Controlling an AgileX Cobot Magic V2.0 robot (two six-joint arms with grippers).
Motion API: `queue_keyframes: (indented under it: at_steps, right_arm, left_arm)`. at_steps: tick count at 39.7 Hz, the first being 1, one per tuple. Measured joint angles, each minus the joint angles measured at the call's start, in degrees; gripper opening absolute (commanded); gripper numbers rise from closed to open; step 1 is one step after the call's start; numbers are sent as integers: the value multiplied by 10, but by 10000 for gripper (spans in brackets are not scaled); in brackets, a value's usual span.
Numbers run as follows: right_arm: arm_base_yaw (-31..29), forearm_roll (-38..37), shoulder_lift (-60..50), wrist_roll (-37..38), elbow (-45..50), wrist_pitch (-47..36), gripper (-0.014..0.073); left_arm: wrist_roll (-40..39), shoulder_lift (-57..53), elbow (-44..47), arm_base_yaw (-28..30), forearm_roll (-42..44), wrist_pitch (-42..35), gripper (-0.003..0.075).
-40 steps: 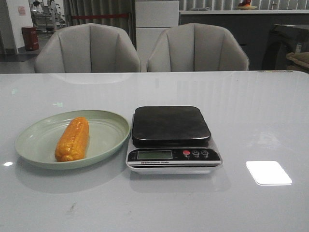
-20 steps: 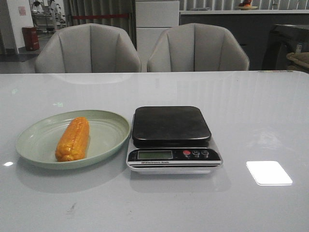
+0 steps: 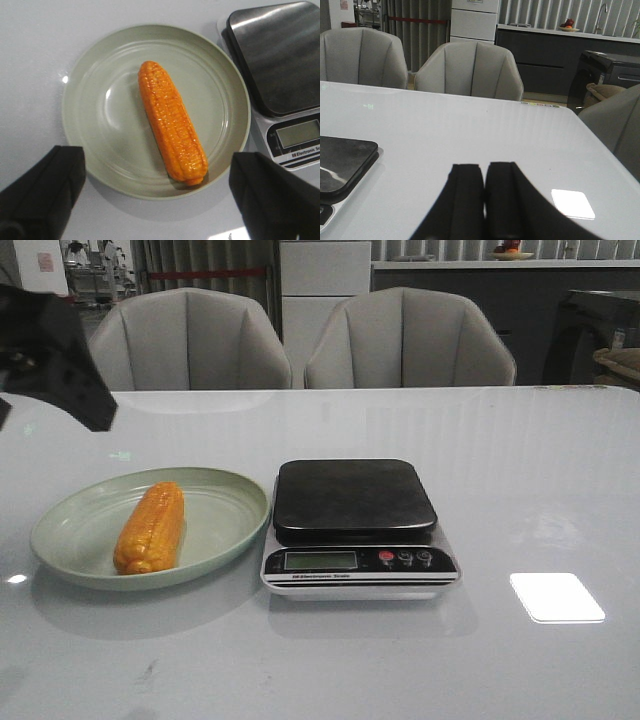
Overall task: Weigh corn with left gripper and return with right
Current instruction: 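Lower the left gripper onto the corn cob on the green plate and close, then lift the corn with the left gripper and lower it onto the scale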
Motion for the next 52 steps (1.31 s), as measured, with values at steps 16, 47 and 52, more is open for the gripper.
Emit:
queue_keyframes:
  at_steps: [16,47,52]
  right_arm:
    - [0,0,0,0,0,0,167]
    - [0,0,0,0,0,0,167]
    - [0,0,0,0,0,0,167]
  left_arm:
    - [0,204,-99,-22,-22,18,628]
    - [-41,295,-260,-58,-38,105,114]
    - [-41,297,-287,-102,-40,93,115]
